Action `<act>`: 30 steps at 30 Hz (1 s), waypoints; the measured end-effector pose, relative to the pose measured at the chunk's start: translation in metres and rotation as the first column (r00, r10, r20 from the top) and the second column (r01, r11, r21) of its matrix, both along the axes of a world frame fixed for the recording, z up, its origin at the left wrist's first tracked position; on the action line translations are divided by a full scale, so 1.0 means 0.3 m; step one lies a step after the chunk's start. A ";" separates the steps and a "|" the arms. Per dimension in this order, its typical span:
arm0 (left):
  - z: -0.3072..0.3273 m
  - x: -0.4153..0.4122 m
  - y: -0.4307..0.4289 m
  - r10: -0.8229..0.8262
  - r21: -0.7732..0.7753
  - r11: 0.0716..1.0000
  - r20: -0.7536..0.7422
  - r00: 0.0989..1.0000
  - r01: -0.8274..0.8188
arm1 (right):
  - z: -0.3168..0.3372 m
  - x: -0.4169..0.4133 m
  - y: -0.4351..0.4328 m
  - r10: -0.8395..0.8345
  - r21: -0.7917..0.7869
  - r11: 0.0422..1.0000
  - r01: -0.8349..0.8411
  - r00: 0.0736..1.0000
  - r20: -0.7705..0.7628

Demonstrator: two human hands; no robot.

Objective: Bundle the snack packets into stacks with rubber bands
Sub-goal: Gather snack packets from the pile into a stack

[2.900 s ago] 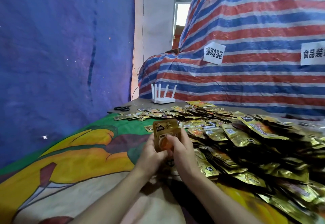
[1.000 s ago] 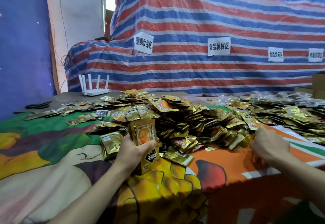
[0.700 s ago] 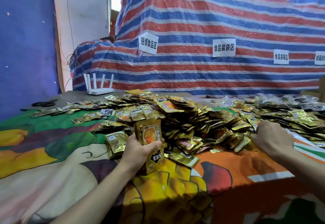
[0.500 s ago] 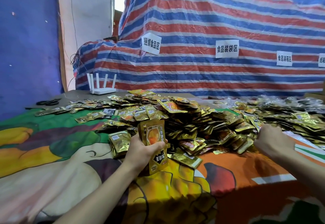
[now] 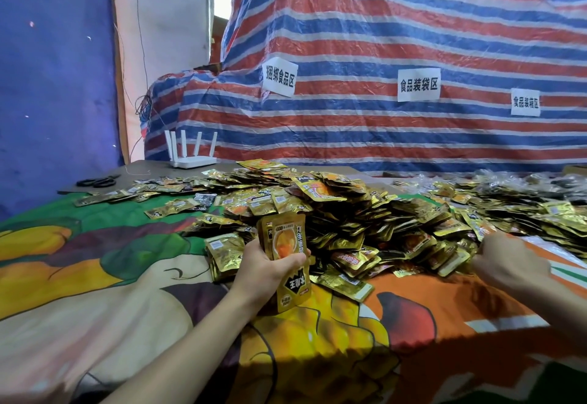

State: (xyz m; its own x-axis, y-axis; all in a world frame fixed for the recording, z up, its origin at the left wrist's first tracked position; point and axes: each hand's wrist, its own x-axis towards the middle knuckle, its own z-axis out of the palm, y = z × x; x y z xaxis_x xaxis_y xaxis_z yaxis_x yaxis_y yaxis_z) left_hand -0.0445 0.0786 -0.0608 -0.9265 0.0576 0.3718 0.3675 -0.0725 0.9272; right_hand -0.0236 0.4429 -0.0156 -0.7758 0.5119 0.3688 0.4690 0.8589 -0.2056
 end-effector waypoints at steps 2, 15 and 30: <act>-0.004 -0.003 -0.002 0.002 -0.005 1.000 0.001 1.000 -0.002 | 0.003 -0.001 0.001 0.003 0.078 0.997 0.000 1.000 -0.027; 0.019 -0.001 -0.019 -0.022 0.136 0.991 0.026 0.999 0.018 | 0.087 -0.039 -0.145 0.322 -0.155 0.898 -0.412 0.854 -0.408; 0.041 -0.008 -0.217 -0.244 0.316 0.932 0.192 0.950 0.176 | -0.062 -0.124 -0.858 0.541 -0.591 -0.097 -0.801 0.456 -0.706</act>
